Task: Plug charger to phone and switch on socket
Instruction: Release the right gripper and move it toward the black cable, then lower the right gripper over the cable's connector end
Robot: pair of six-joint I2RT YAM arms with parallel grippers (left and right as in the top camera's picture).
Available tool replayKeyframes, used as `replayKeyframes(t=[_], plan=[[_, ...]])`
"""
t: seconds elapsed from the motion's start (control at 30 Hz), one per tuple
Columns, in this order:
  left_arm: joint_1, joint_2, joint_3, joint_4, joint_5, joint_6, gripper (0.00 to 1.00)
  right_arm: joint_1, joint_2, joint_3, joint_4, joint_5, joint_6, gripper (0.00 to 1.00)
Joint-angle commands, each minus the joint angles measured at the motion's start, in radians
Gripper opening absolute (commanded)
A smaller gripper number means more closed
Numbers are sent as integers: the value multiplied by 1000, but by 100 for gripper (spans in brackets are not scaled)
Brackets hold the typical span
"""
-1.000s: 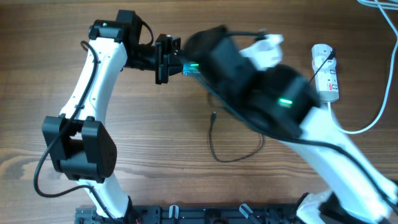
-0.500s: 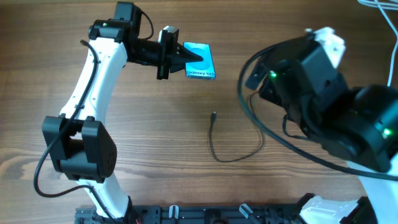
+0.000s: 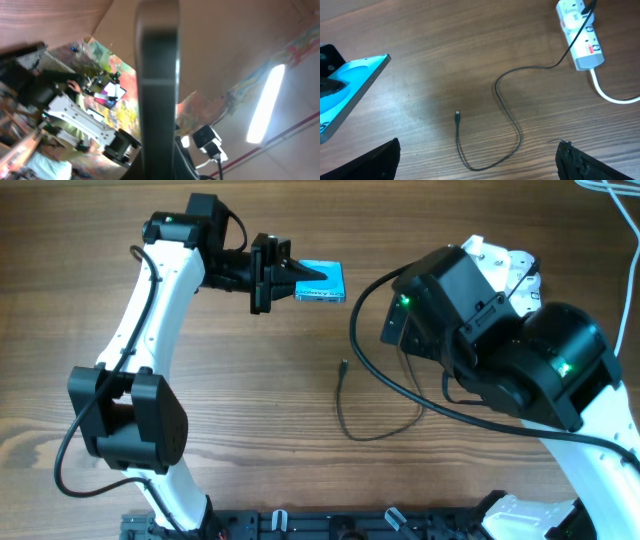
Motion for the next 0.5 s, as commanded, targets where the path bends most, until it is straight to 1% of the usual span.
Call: replayKeyframes(t=[0.0,0.13,0.4,0.47], plan=[[7,-28,3,-12,56,-63,4,-2,14,-12,-3,-73,-21,100],[24,-28,3,-13,56,-88,4,-2,14,-12,-3,-144,-46,100],[65,-28,3,-12,56,-86,4,-1,23,-12,-3,-151,-55,100],[65,-28,3,-12,56,-86,4,0,38,-13,-1,-167,-82,100]])
